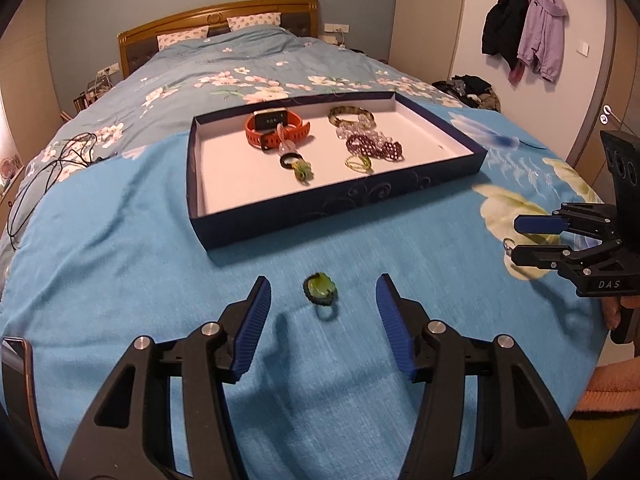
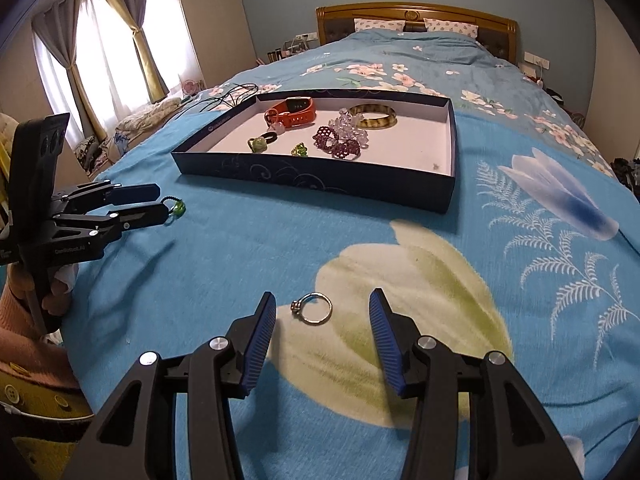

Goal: Organize jewelry
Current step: 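Grasp the silver ring with the right tool while the left tool grasps the green stone ring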

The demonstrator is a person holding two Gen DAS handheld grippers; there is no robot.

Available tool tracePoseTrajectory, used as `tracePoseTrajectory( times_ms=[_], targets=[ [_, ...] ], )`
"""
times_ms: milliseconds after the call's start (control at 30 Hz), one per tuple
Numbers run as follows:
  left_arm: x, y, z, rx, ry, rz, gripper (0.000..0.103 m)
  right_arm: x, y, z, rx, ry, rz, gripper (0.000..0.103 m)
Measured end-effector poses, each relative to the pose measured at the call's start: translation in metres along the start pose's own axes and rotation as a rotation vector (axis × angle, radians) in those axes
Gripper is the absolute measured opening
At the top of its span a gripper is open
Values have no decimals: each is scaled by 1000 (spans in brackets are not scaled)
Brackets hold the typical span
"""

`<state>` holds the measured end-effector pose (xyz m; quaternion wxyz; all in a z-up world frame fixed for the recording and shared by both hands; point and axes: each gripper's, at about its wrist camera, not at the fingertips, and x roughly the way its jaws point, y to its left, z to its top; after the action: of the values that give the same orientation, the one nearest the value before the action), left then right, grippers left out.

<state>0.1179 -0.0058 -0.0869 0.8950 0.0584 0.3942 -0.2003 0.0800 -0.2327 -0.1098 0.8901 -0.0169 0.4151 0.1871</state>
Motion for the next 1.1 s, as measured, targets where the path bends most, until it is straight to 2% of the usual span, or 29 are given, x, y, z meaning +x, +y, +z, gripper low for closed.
tracePoseTrajectory(
  times_ms=[267, 533, 767, 1100],
  targets=[
    [11, 3, 2, -32, 46, -8, 52, 3, 13, -2, -49, 0, -33, 45],
    [18, -1, 3, -36, 65, -9, 43, 4, 18, -2, -81, -3, -59, 20],
    [18, 0, 4, -49, 66, -3, 26, 3, 19, -2, -74, -6, -54, 20],
    [18, 4, 3, -56, 62, 18, 16, 1, 18, 6, -53, -38, -25, 20]
  ],
)
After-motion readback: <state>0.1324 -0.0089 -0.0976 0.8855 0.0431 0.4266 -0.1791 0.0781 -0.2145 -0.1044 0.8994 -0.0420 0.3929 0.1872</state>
